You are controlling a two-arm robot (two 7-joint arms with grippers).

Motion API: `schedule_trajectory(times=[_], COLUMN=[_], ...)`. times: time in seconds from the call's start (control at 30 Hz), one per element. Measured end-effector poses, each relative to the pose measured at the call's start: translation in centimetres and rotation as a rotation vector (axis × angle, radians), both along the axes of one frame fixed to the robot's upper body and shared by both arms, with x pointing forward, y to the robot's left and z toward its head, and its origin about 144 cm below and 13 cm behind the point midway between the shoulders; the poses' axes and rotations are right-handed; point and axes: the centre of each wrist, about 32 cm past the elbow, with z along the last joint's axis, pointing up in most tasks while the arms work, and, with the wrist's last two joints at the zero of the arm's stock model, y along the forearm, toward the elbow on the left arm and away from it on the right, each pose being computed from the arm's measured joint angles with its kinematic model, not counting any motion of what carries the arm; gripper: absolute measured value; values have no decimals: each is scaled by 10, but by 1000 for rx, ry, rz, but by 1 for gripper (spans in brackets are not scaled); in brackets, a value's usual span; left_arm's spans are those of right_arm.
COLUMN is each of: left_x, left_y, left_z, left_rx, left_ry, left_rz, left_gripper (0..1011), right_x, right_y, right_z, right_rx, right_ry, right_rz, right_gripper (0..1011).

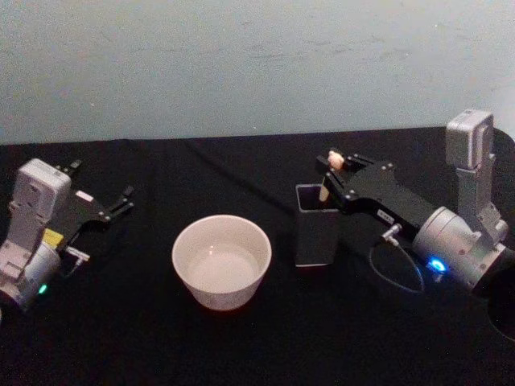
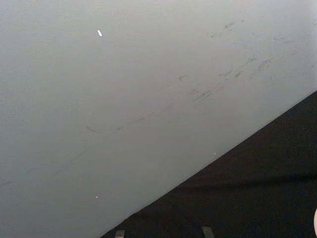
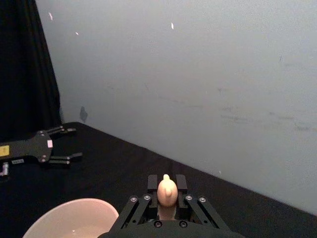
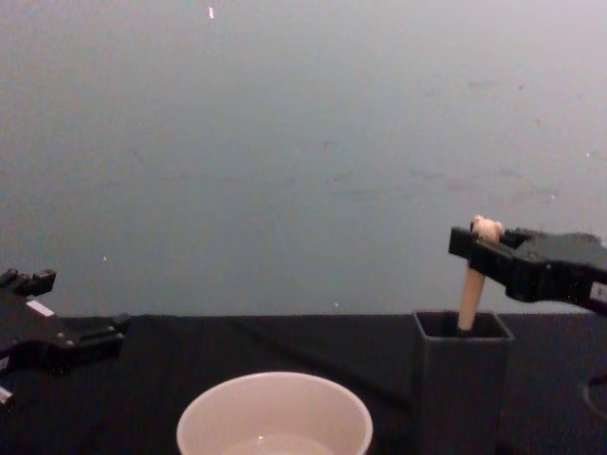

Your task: Pick up the stirring spoon with one hand, stir inside the cup, then place it back in its original position.

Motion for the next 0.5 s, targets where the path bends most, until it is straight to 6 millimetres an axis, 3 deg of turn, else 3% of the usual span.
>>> schedule_trajectory(times=[0.5], left_x=[0], left_y=[0], left_z=[0], left_rx=[0], left_ry=[0], left_rz=[0], left_gripper=[1001], right_x=[1], right_y=[3], right_z=[-14], right_rx=[6], right_ry=[59], right_rz=[-51], right_gripper=[207])
